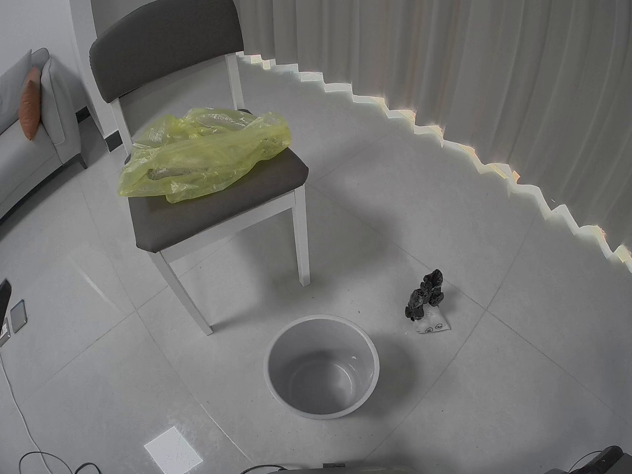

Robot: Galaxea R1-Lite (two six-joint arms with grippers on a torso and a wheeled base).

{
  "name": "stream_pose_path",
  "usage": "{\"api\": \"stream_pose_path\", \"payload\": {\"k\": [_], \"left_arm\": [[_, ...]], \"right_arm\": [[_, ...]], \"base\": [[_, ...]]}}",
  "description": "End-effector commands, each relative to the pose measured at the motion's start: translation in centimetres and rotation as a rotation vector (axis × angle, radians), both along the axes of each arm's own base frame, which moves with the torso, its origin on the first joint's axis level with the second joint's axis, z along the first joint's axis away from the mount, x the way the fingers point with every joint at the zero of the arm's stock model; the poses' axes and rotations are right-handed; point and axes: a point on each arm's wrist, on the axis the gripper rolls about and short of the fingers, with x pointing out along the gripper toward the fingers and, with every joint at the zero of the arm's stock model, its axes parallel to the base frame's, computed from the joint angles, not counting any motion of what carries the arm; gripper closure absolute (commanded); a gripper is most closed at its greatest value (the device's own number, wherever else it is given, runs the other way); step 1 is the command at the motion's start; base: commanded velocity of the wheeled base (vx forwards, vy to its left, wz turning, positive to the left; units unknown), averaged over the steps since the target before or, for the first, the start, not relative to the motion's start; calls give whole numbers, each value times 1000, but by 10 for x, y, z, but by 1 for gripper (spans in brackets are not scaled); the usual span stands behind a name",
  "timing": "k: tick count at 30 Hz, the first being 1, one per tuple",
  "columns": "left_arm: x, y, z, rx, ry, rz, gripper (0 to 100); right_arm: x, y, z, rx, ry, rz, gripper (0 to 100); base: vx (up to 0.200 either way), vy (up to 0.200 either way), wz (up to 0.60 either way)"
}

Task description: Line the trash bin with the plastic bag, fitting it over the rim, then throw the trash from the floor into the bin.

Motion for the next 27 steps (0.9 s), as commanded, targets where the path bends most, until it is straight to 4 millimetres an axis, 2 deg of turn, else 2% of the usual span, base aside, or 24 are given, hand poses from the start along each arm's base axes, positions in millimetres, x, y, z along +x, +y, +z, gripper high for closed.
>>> {"api": "stream_pose_path", "payload": {"k": [1, 2, 5, 10, 19, 27], "left_arm": [[132, 4, 47, 6, 270, 74, 0], [135, 5, 48, 10, 270, 72, 0], [171, 6, 47, 64, 331, 69, 0], [216, 19, 43, 102, 396, 114, 0], [266, 30, 29, 97, 468, 135, 0], [318, 23, 18, 105, 489, 96, 0]], "right_arm": [[46, 2, 22, 22, 72, 34, 0], [46, 2, 22, 22, 72, 34, 0], [48, 2, 19, 22, 87, 35, 0], [52, 3, 18, 29, 104, 66, 0], [61, 8, 9, 28, 161, 139, 0], [63, 8, 5, 28, 178, 144, 0]], "base": [[0, 0, 0], [0, 0, 0], [0, 0, 0], [0, 0, 0], [0, 0, 0], [0, 0, 0]]}}
